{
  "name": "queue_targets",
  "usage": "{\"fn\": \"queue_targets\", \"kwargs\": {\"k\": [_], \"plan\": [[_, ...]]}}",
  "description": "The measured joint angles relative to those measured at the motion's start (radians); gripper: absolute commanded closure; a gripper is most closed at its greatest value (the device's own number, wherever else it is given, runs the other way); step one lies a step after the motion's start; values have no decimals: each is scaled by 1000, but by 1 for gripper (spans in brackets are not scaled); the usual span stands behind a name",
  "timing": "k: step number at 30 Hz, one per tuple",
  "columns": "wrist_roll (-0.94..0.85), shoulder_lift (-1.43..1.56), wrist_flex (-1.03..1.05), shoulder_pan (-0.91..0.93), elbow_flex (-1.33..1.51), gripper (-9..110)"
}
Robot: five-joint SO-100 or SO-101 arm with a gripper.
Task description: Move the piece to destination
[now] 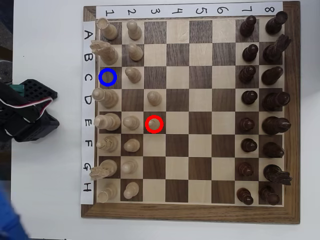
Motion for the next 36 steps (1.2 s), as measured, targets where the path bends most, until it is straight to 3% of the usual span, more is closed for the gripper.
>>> {"fn": "queue_targets", "kwargs": {"k": [17, 36], "plan": [[374, -75, 46, -449, 118, 94], [468, -308, 195, -742, 147, 90]]}}
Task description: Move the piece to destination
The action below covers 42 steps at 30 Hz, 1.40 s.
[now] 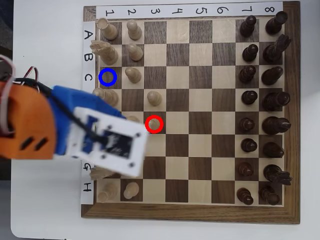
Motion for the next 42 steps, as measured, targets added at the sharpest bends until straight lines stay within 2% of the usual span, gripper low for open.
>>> {"fn": "queue_targets", "kwargs": {"k": [9, 18, 31, 42], "plan": [[0, -109, -48, -61, 103, 90], [0, -114, -169, -98, 245, 84], [0, -114, -356, -84, 443, 80], [0, -163, -449, -61, 456, 79]]}}
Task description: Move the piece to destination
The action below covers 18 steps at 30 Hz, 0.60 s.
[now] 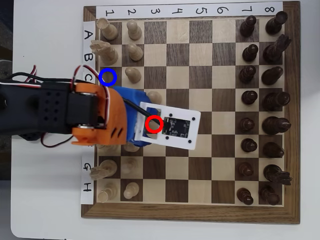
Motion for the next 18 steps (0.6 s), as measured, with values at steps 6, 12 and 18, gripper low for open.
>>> {"fn": "queue_targets", "kwargs": {"k": [6, 12, 18], "plan": [[0, -49, -9, 0, 0, 80], [0, -78, -12, 3, 0, 82], [0, -98, -31, 5, 0, 82]]}}
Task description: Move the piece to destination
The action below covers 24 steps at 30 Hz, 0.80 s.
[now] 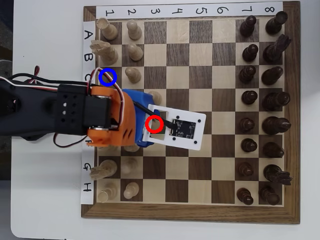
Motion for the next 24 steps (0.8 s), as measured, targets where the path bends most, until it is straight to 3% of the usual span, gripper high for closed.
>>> {"fn": "queue_targets", "kwargs": {"k": [24], "plan": [[0, -66, -35, 0, 0, 88]]}}
